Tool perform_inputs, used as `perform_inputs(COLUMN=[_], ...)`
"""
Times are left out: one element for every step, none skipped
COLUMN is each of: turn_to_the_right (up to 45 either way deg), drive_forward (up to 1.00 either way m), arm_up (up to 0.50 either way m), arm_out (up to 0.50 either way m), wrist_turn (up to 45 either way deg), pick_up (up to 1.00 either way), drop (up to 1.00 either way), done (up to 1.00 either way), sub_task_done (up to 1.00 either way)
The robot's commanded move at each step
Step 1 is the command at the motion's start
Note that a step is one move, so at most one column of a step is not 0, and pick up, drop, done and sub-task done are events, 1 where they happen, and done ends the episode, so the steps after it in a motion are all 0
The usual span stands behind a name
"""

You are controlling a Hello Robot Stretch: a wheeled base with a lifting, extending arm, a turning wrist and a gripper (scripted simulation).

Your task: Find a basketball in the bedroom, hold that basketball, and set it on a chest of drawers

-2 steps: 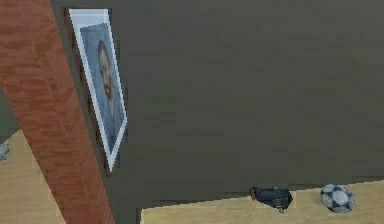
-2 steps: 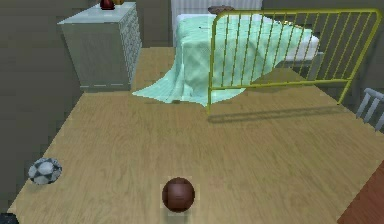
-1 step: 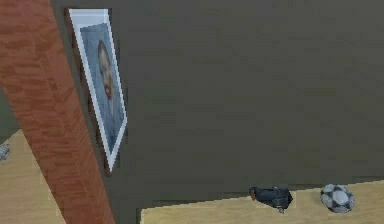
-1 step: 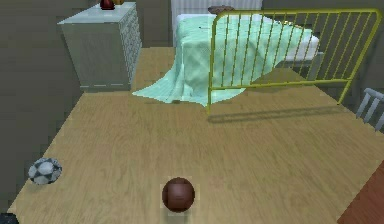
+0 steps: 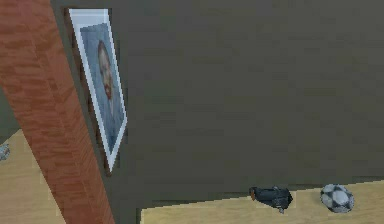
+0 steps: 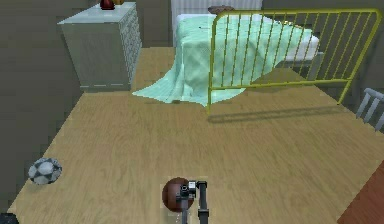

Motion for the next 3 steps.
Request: perform_inputs(turn_to_the_right=[0.0,0.0,0.0], drive_forward=[0.0,0.0,0.0], arm_up=[0.0,0.0,0.0], arm_out=[0.0,0.0,0.0], wrist_turn=[45.0,45.0,45.0], pick_up=[0.0,0.0,0.0], drop=[0.0,0.0,0.0], done=[0.0,0.0,0.0], sub_task_done=[0.0,0.0,0.0])
